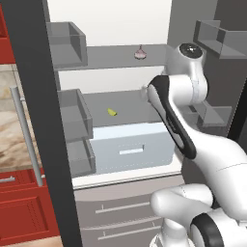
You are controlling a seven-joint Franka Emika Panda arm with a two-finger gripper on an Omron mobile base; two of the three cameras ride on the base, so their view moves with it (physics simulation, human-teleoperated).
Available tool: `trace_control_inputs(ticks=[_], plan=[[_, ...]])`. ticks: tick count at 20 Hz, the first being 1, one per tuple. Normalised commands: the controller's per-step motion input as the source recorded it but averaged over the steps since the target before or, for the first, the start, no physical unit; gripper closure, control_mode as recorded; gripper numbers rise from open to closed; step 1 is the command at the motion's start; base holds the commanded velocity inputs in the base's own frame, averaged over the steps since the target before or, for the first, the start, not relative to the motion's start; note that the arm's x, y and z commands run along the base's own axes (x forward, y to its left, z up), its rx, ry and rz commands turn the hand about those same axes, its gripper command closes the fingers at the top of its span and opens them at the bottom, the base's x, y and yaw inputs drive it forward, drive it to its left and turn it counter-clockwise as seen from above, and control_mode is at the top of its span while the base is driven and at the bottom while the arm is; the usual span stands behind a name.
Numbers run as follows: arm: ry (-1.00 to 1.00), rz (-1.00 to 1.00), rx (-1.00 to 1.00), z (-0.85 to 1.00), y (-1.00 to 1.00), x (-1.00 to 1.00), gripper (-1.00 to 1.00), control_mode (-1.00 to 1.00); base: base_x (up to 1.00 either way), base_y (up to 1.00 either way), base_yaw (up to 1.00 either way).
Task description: Grab the lemon wedge and garlic from the fridge, place them in the blender, close the lid, and turn on the blender to create a marinade.
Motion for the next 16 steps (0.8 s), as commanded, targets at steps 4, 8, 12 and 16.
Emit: trace_control_inputs(ticks=[4, 8, 12, 16], plan=[[-0.42, -0.02, 0.00, 0.80, 0.00, 0.07, -1.00, -1.00, 0.00, 0.00, 0.00], [-0.23, -0.02, 0.00, 0.97, 0.00, 0.30, -1.00, -1.00, 0.00, 0.00, 0.00], [-0.04, -0.01, 0.05, 0.55, -0.03, 0.76, -1.00, -1.00, 0.00, 0.00, 0.00], [0.02, -0.01, 0.08, 0.02, -0.03, 0.72, -1.00, -1.00, 0.00, 0.00, 0.00]])
